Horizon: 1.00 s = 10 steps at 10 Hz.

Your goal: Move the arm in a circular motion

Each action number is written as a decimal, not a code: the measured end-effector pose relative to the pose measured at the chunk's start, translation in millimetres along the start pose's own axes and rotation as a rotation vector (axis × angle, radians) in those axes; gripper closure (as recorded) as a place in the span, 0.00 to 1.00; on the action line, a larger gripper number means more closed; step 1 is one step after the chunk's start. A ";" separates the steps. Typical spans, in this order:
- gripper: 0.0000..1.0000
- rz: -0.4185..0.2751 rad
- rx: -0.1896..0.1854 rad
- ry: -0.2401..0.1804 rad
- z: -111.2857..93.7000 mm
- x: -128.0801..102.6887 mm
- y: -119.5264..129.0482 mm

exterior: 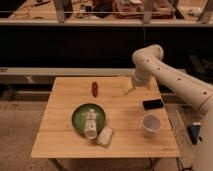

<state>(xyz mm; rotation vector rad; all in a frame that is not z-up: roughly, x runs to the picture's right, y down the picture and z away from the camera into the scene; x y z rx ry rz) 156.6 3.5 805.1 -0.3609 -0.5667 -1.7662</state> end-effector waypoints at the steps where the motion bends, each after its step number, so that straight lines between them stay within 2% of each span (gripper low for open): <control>1: 0.20 -0.023 0.023 0.003 0.5 4.8 -16.2; 3: 0.20 -0.084 0.098 0.012 1.0 10.6 -63.8; 6: 0.20 -0.185 0.206 0.031 -19.0 6.3 -134.2; 8: 0.20 -0.246 0.266 0.043 -36.2 -7.6 -171.1; 10: 0.20 -0.301 0.318 0.052 -60.4 -31.9 -200.8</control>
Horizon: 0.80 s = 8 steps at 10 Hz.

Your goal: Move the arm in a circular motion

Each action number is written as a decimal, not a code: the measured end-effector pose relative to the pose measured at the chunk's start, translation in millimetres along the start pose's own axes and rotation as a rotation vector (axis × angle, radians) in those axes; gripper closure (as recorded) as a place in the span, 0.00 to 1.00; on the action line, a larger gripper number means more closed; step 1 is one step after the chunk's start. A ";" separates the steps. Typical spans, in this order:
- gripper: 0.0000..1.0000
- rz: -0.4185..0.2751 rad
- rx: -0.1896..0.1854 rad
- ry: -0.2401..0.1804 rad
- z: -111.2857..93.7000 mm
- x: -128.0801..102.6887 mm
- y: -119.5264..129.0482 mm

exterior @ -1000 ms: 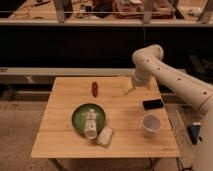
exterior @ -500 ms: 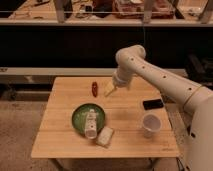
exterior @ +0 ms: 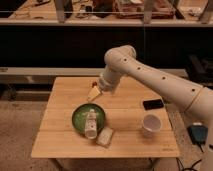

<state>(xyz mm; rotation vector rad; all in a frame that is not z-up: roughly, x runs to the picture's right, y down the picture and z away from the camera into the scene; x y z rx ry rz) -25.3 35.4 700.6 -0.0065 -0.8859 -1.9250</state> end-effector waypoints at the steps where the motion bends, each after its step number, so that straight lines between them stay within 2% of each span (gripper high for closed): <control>1: 0.20 -0.014 0.011 -0.001 -5.7 -7.9 -10.9; 3: 0.20 -0.045 0.028 -0.008 -24.4 -37.1 -35.7; 5: 0.20 -0.057 0.025 -0.022 -42.4 -69.0 -46.5; 6: 0.20 -0.053 0.010 -0.040 -51.0 -90.2 -44.5; 8: 0.20 -0.008 -0.042 -0.080 -65.8 -131.4 -21.7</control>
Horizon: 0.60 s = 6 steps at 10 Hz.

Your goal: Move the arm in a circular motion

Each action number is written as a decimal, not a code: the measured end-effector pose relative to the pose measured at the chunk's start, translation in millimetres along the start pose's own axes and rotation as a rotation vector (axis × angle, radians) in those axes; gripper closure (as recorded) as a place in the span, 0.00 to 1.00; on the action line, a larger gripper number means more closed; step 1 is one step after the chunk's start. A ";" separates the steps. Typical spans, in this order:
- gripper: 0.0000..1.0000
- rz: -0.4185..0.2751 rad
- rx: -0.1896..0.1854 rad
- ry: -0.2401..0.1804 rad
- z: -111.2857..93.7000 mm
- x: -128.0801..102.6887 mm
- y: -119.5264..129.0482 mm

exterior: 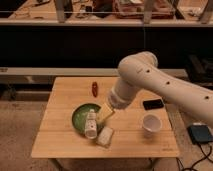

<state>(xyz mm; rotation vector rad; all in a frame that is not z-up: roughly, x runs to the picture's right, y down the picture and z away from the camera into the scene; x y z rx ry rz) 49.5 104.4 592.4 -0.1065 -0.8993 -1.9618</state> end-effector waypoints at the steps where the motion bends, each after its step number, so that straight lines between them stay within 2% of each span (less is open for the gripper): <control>1: 0.20 0.043 -0.040 -0.020 -5.9 -21.8 21.4; 4: 0.20 0.182 -0.184 -0.068 -19.1 -74.0 98.0; 5: 0.20 0.237 -0.237 -0.077 -18.4 -85.4 131.1; 6: 0.20 0.265 -0.272 -0.076 -17.4 -88.7 152.5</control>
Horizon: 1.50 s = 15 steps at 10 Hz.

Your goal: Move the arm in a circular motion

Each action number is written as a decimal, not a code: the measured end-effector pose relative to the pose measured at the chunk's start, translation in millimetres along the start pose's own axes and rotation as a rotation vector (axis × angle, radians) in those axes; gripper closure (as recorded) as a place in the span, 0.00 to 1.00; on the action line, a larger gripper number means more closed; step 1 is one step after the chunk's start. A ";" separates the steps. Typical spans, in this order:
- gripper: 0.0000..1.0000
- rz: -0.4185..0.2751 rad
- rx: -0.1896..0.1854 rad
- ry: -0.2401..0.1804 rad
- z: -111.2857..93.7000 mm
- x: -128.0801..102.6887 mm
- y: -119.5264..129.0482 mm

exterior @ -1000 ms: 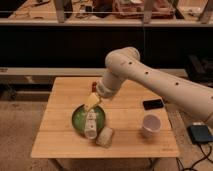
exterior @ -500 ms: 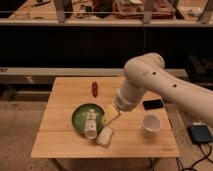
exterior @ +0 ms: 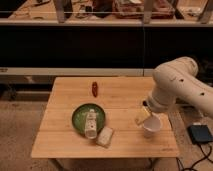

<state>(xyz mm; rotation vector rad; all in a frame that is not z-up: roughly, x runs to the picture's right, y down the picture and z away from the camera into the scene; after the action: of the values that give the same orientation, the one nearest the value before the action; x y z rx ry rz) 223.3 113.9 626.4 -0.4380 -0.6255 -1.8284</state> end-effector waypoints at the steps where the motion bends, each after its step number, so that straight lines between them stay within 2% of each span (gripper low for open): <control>1: 0.20 0.039 -0.035 0.003 13.5 7.2 26.7; 3: 0.20 0.099 -0.088 0.014 42.3 33.3 75.1; 5: 0.20 0.126 -0.119 0.031 60.8 67.0 102.9; 7: 0.20 0.132 -0.120 0.044 76.3 101.5 106.3; 12: 0.20 0.098 -0.051 0.070 102.5 171.1 55.6; 14: 0.20 0.055 -0.003 0.082 102.8 192.1 17.2; 15: 0.20 0.012 0.035 0.094 96.0 199.3 -14.0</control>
<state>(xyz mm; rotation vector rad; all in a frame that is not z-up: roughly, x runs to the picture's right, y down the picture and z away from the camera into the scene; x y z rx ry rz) 143.8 26.9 814.1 -0.3301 -0.5880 -1.8131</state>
